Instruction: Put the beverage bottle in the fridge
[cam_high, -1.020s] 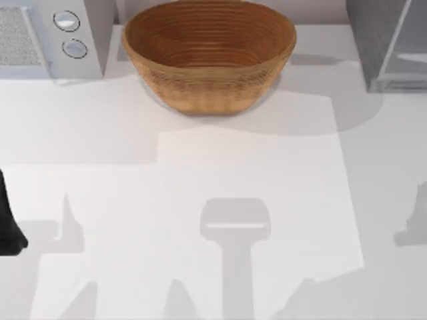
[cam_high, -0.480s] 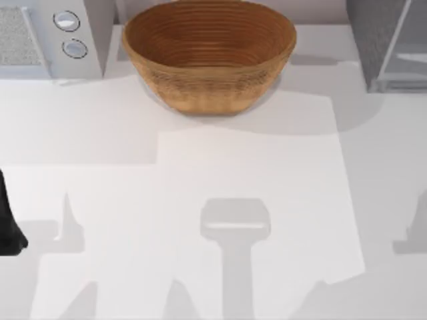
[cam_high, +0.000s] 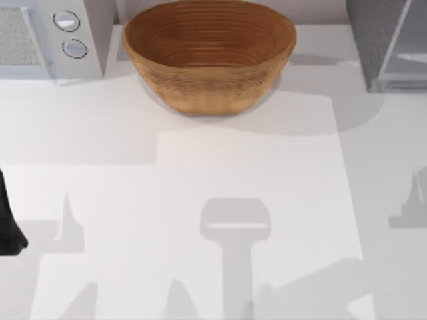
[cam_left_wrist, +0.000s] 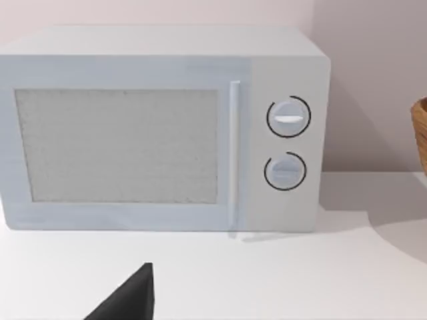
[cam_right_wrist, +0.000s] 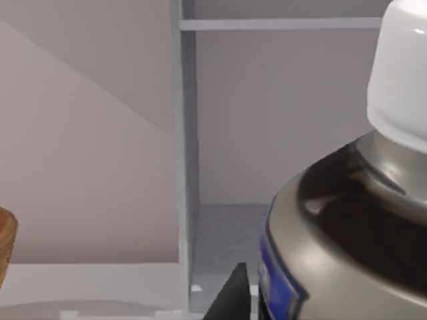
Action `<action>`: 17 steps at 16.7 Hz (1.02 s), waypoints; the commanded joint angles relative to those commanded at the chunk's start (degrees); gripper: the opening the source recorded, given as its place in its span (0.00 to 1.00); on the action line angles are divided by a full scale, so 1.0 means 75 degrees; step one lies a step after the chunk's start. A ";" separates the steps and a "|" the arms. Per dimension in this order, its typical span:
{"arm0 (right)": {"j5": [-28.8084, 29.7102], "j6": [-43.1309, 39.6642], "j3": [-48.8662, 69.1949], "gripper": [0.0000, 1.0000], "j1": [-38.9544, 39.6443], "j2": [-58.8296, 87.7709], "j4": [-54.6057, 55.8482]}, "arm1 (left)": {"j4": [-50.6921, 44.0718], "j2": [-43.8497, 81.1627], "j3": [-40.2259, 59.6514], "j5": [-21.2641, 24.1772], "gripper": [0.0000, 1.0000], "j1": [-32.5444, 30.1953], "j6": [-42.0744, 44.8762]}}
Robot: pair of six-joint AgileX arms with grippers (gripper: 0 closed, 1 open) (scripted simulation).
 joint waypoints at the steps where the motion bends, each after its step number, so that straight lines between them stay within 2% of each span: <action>1: -0.0077 0.0016 0.0265 0.01 -0.0074 0.0532 0.0300 | 0.0000 0.0000 0.0000 0.0000 1.00 0.0000 0.0000; 17: -0.1449 -0.0043 0.5222 0.01 -0.1494 1.1916 0.6027 | 0.0000 0.0000 0.0000 0.0000 1.00 0.0000 0.0000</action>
